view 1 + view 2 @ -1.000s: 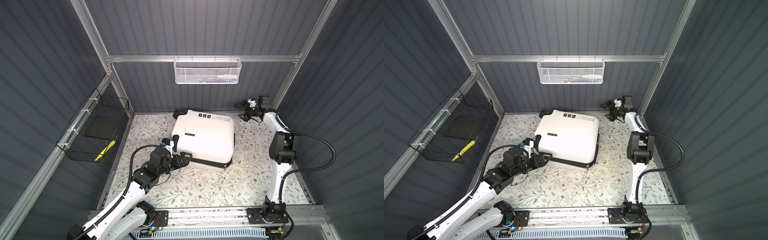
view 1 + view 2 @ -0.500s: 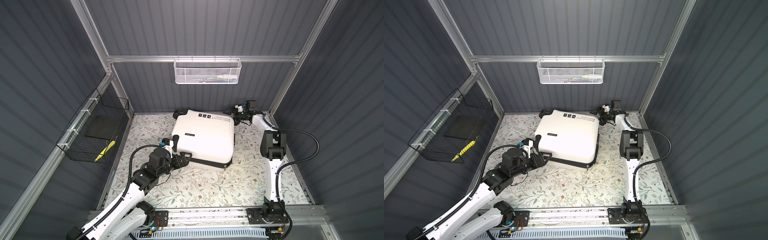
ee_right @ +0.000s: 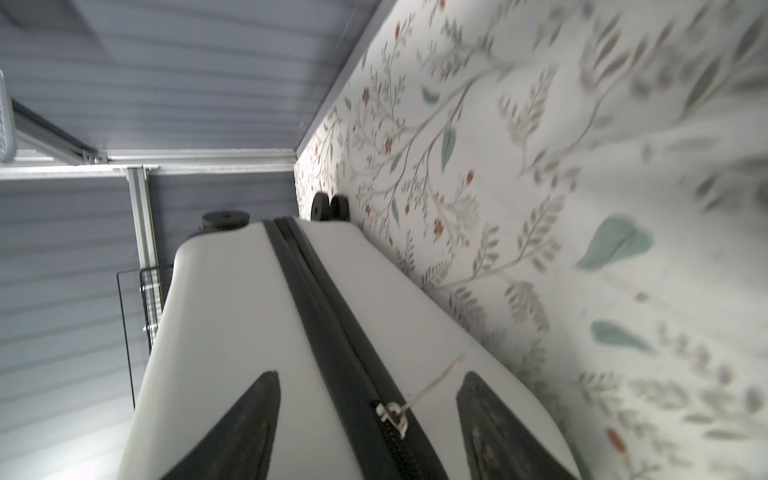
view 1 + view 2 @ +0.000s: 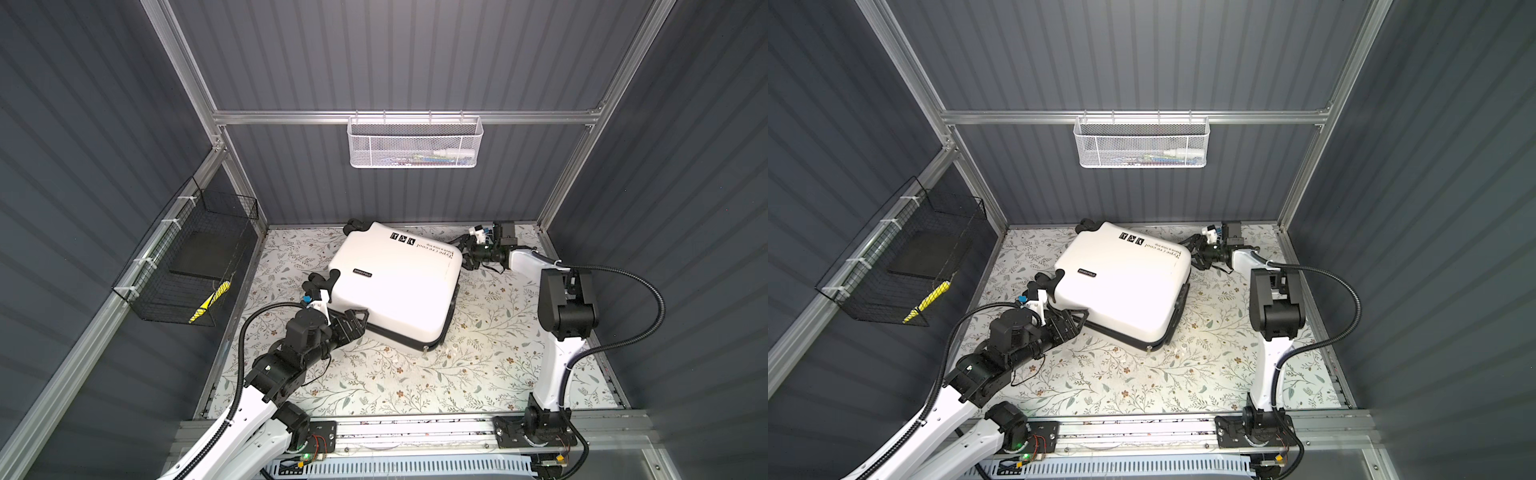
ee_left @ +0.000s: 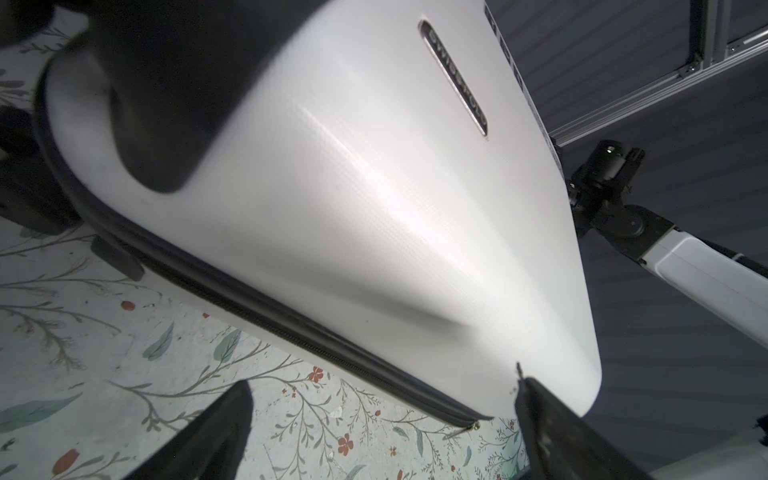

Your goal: Pack the luggage

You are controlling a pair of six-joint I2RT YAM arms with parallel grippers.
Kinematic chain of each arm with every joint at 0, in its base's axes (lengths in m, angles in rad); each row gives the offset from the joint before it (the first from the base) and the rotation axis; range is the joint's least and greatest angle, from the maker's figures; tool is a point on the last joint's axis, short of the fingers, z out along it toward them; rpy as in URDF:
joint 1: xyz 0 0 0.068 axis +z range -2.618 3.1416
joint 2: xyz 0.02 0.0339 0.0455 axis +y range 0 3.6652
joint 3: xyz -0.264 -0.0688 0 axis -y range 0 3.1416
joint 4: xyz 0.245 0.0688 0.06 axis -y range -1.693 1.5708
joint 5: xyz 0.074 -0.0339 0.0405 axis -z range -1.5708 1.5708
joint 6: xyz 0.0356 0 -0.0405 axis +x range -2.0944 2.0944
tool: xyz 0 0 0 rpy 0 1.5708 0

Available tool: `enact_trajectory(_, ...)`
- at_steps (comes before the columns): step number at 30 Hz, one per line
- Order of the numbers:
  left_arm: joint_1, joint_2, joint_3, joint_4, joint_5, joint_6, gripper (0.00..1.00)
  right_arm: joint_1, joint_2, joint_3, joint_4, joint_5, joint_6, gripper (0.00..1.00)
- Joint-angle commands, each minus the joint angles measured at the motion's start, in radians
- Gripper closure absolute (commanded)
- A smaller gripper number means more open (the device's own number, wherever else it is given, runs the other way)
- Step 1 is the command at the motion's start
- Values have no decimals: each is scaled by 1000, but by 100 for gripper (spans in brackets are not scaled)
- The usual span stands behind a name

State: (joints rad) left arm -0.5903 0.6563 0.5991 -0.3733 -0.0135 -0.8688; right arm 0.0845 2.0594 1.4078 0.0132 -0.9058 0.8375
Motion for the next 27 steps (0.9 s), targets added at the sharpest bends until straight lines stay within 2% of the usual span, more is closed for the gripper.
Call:
enact_trajectory(1, -5, -4, 17, -76, -62, 28, 0, 62, -50, -123, 135, -35, 34, 33)
enact_trajectory(10, -5, 51, 111, -141, -110, 172, 0, 188, -181, -415, 351, 27, 95, 37)
enact_trajectory(17, -5, 147, 170, -108, -43, 255, 0, 230, -276, -589, 465, 71, 136, 39)
enact_trajectory(27, -5, 277, 223, -6, 46, 299, 0, 232, -440, -676, 389, 109, 90, 40)
